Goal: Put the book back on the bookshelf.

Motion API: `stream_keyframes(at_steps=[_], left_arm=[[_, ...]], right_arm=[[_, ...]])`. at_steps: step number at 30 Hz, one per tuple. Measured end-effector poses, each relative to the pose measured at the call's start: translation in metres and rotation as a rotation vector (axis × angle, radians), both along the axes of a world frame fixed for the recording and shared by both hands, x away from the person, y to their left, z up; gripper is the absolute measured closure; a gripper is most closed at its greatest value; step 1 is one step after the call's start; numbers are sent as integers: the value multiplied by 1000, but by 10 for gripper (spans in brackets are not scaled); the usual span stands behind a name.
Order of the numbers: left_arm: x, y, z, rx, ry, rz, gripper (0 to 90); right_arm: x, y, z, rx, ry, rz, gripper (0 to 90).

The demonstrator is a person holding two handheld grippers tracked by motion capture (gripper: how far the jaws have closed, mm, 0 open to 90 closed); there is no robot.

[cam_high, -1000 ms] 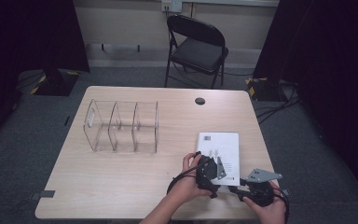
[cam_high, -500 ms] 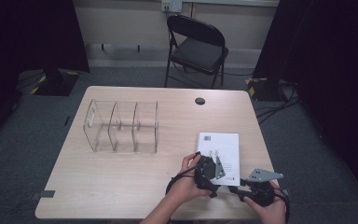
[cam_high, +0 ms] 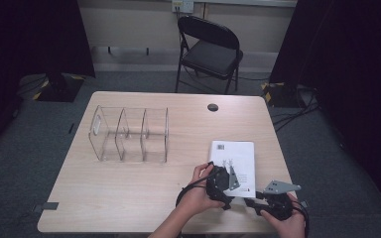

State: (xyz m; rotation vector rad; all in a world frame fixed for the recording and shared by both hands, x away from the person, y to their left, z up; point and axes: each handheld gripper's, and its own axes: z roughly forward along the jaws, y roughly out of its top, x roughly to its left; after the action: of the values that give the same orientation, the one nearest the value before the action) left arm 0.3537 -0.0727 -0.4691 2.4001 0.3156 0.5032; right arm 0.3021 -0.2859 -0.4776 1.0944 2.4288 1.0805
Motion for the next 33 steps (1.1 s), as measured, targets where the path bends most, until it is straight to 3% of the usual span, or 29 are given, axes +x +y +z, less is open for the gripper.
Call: stream_keyframes(at_steps=[5,11,17,22,26,27,28,33], left_arm=[[-1,1,-1,-13,-8,4,38],[-2,2,1,-3,-6,-5,55],[-4,4,0,-33,-28,8,51],[-4,4,-3,-50,-22,0,0],[-4,2,-5,-40,-54,-11,0],[-5,2,-5,-16,-75,-11,0],[-5,1,-5,-30,-67,-8,0],[-4,-1,-5,-18,-83,-1,0]], right_arm=[[2,2,3,7,-13,-20,598],[2,9,3,-29,-38,-13,657],[0,9,8,19,-57,-3,669],[0,9,9,23,-64,-1,669],[-1,10,11,24,-73,0,669],[-2,10,12,24,-76,2,669],[-2,11,12,22,-77,3,669],[-3,11,13,25,-78,3,669]])
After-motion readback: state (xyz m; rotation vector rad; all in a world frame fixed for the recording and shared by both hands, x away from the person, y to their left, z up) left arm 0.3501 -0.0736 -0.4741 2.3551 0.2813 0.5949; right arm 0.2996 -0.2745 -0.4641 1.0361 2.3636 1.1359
